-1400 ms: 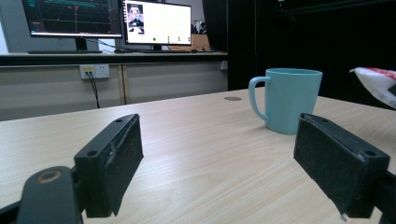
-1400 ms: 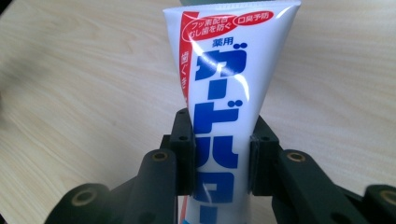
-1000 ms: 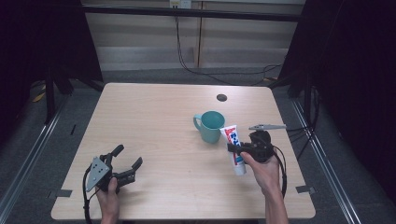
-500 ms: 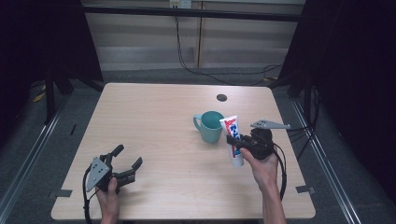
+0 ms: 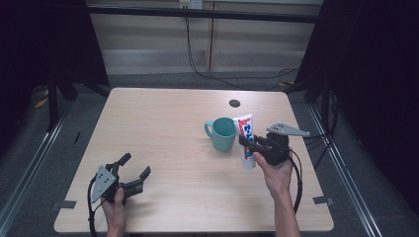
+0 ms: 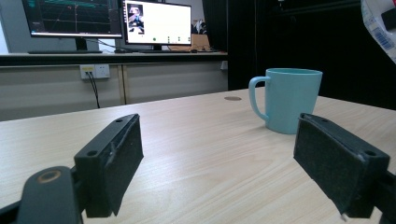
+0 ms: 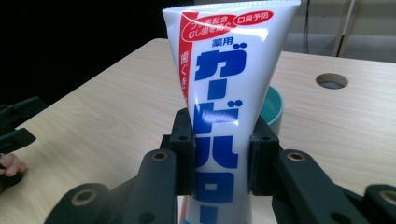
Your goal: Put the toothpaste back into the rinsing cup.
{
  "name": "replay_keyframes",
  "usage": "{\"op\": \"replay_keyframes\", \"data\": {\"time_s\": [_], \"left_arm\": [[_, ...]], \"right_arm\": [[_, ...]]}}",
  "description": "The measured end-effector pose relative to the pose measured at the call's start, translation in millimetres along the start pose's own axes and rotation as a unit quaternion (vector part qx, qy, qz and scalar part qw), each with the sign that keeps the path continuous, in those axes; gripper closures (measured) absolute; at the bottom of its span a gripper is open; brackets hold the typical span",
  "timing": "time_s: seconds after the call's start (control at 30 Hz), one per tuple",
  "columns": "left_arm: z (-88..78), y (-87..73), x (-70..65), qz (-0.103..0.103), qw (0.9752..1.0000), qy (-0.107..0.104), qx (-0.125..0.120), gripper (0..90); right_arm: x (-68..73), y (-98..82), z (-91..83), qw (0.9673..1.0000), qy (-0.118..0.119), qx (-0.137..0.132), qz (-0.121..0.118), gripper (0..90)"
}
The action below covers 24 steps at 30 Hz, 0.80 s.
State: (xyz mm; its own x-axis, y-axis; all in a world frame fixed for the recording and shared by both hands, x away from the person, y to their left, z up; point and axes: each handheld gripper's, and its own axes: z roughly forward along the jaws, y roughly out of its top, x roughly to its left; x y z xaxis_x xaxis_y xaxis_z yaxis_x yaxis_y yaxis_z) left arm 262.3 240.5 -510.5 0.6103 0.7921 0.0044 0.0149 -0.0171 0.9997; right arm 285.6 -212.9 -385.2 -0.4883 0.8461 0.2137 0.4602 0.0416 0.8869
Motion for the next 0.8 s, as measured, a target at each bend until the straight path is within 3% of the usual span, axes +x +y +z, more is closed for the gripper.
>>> {"op": "replay_keyframes", "data": {"time_s": [0.07, 0.43, 0.6, 0.8], "left_arm": [[-0.1, 0.1, 0.2, 0.001, 1.0, 0.001, 0.0, 15.5], [0.0, 0.0, 0.0, 0.0, 1.0, -0.001, 0.0, 15.5], [0.0, 0.0, -0.1, 0.0, 1.0, -0.001, 0.0, 15.6], [0.0, 0.0, 0.0, 0.0, 1.0, -0.001, 0.0, 15.6]], "right_arm": [[-0.7, 0.9, 1.1, 1.0, 0.007, 0.003, 0.002, 69.2], [5.1, 4.3, 13.2, 0.9993, -0.024, 0.001, -0.028, 69.2], [5.6, 6.3, 16.8, 0.9986, -0.033, -0.029, -0.031, 69.1], [6.6, 10.4, 16.4, 0.9981, -0.029, -0.047, -0.029, 69.2]]}}
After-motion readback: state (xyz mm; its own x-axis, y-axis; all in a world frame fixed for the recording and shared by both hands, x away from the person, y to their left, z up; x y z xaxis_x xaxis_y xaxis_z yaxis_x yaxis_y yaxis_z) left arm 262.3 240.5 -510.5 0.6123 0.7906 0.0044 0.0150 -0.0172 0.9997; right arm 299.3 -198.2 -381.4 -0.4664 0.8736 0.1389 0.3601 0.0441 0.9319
